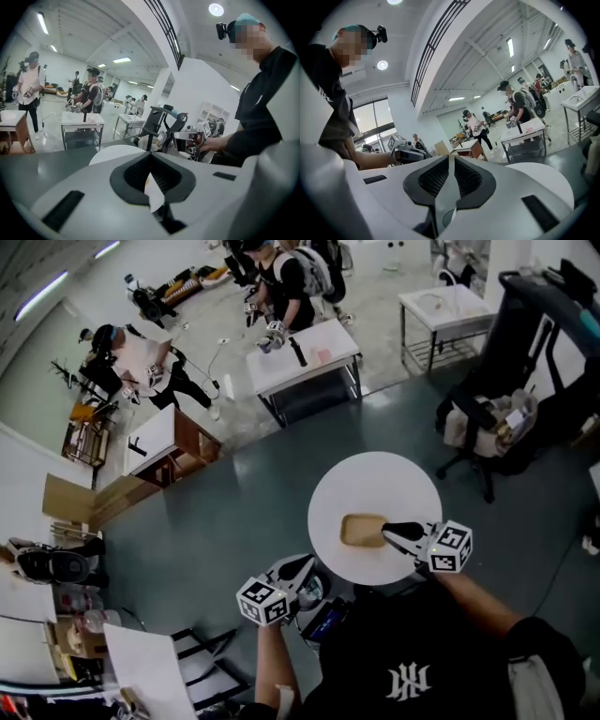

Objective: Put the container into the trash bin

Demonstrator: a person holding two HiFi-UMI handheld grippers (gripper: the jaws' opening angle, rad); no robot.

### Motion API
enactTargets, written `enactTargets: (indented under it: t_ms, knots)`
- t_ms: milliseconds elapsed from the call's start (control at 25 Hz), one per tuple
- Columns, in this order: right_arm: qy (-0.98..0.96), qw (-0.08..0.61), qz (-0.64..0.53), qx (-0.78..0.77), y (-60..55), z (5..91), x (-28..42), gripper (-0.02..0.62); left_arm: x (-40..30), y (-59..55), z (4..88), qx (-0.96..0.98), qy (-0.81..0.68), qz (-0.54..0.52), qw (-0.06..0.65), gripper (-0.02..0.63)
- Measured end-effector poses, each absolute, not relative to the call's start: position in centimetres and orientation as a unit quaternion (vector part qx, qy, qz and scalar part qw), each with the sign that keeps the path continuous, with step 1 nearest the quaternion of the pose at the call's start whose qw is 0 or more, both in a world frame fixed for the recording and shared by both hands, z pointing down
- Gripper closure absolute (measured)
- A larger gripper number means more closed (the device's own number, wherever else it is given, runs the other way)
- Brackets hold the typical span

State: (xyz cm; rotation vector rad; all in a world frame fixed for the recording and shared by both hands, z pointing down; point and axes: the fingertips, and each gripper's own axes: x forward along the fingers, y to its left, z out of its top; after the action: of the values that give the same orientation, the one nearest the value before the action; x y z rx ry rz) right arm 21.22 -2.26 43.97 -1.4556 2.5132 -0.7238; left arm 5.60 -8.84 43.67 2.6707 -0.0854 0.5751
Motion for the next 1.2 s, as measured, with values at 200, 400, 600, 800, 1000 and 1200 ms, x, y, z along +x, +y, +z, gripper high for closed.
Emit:
enactTargets:
  t_ms: [200,400,600,800,1000,1200]
  knots:
    - [0.79,0.07,-0.253,-0.554,-3.0,45.1,22.4,0.551,6.9,-11.1,46.8,0.938,0.049,0.268,0.216,0.606]
    - [0.736,0.074,-0.284,-0.61,-3.7,48.5,25.2,0.551,9.9,-13.1,50.5,0.923,0.09,0.288,0.238,0.606]
    - [0.689,0.066,-0.344,-0.634,-2.2,54.4,26.7,0.549,12.1,-12.7,56.0,0.901,0.11,0.332,0.257,0.604]
    - [0.659,0.057,-0.39,-0.64,-2.1,59.2,27.7,0.472,13.7,-13.9,60.1,0.883,0.099,0.359,0.288,0.584]
    - [0.634,0.058,-0.434,-0.638,-1.9,63.6,27.7,0.465,14.2,-14.8,64.0,0.872,0.068,0.378,0.304,0.545]
    - [0.611,0.046,-0.48,-0.628,-1.4,67.7,26.0,0.462,13.6,-14.9,67.1,0.858,0.044,0.393,0.328,0.511]
